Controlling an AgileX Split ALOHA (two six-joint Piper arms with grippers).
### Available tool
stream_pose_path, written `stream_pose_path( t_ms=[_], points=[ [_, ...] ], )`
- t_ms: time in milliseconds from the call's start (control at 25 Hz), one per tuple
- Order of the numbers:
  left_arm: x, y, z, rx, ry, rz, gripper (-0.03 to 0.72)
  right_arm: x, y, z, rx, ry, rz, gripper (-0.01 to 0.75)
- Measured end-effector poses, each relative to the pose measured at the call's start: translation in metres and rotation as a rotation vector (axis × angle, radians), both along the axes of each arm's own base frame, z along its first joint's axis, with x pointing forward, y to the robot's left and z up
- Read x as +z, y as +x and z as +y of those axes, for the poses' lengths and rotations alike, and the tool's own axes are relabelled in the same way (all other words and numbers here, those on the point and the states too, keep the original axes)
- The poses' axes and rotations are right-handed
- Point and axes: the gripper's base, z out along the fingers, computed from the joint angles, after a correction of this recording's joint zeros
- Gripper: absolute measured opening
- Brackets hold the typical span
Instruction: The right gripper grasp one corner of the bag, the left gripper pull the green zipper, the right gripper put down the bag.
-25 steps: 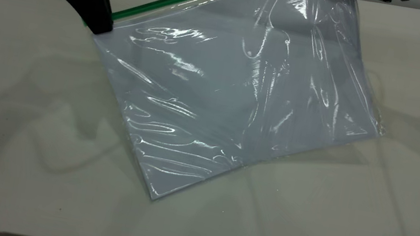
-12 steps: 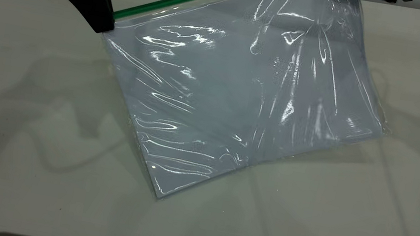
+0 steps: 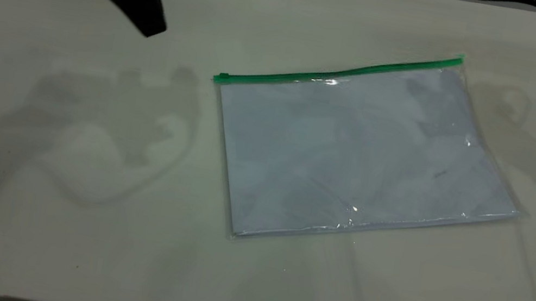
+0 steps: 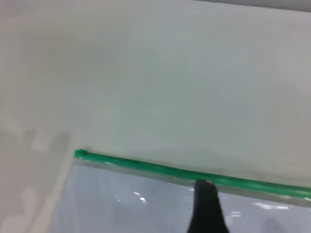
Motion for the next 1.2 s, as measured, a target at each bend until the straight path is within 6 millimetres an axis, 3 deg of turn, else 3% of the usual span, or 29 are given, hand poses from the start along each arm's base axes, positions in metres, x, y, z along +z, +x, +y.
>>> stream_pose_path(
  t_ms=[200,280,480,680,840,1040,1200],
  points=[
    [0.019,0.007,0.003,0.234,0.004,-0.050,0.568,0.014,-0.001,-0.007,-0.033,-0.100,0.001,0.587],
    [0.037,0.005,0.007,0.305,0.016,-0.071,0.573,0.037,-0.003,-0.009,-0.041,-0.128,-0.019,0.587],
    [0.100,-0.015,0.024,0.462,0.099,-0.116,0.574,0.127,-0.025,-0.012,-0.057,-0.165,-0.109,0.586],
    [0.165,-0.053,0.045,0.635,0.169,-0.159,0.575,0.216,-0.078,-0.014,-0.086,-0.185,-0.156,0.585],
    [0.206,-0.084,0.059,0.692,0.187,-0.228,0.575,0.267,-0.129,-0.015,-0.122,-0.162,-0.153,0.585],
    [0.243,-0.125,0.071,0.709,0.181,-0.265,0.575,0.310,-0.191,-0.015,-0.143,-0.156,-0.185,0.585],
    [0.262,-0.150,0.077,0.745,0.155,-0.283,0.575,0.331,-0.241,-0.013,-0.124,-0.154,-0.195,0.585]
  ],
)
